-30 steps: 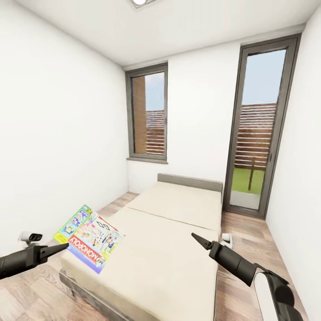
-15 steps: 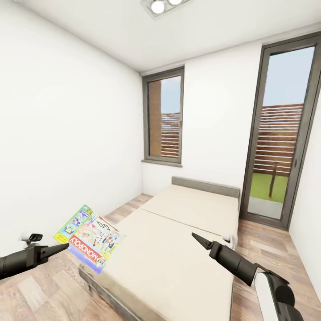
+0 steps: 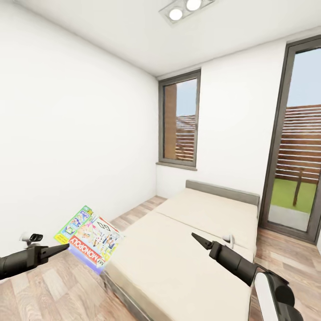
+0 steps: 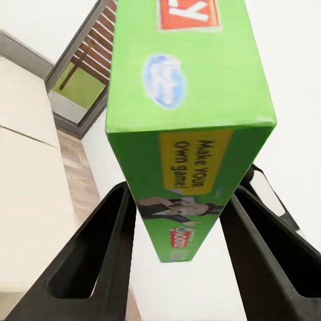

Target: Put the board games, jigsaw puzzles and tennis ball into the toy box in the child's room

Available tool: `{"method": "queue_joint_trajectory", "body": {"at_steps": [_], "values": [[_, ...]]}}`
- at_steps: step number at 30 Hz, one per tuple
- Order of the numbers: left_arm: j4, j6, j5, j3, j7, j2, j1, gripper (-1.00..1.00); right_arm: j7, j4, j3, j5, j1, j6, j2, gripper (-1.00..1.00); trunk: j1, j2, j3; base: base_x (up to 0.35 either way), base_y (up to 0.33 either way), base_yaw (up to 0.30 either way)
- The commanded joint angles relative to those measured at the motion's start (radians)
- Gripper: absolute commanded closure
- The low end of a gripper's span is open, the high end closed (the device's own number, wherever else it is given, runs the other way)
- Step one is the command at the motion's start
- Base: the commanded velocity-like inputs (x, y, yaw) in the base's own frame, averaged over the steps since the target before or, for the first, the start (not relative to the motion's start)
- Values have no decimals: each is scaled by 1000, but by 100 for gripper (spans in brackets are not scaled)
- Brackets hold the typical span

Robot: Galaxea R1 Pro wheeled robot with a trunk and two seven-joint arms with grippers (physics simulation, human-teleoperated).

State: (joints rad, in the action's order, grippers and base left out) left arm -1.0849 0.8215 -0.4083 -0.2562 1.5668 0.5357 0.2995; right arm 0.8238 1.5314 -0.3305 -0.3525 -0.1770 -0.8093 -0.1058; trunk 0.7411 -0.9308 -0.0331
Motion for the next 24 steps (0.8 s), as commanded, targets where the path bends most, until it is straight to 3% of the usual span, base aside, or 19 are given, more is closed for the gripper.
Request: {"method": "queue_joint_trajectory", "body": {"at_steps": [1, 24], "values": [[0, 10, 1, 0, 4, 0, 1, 100, 3, 0, -2, 0, -1, -5, -1, -100, -4, 6, 3, 0, 0, 237], [2, 11, 2, 1, 4, -2, 1, 100, 2, -4, -1, 1, -1, -4, -2, -100, -92, 167, 97, 0, 0, 237]]}}
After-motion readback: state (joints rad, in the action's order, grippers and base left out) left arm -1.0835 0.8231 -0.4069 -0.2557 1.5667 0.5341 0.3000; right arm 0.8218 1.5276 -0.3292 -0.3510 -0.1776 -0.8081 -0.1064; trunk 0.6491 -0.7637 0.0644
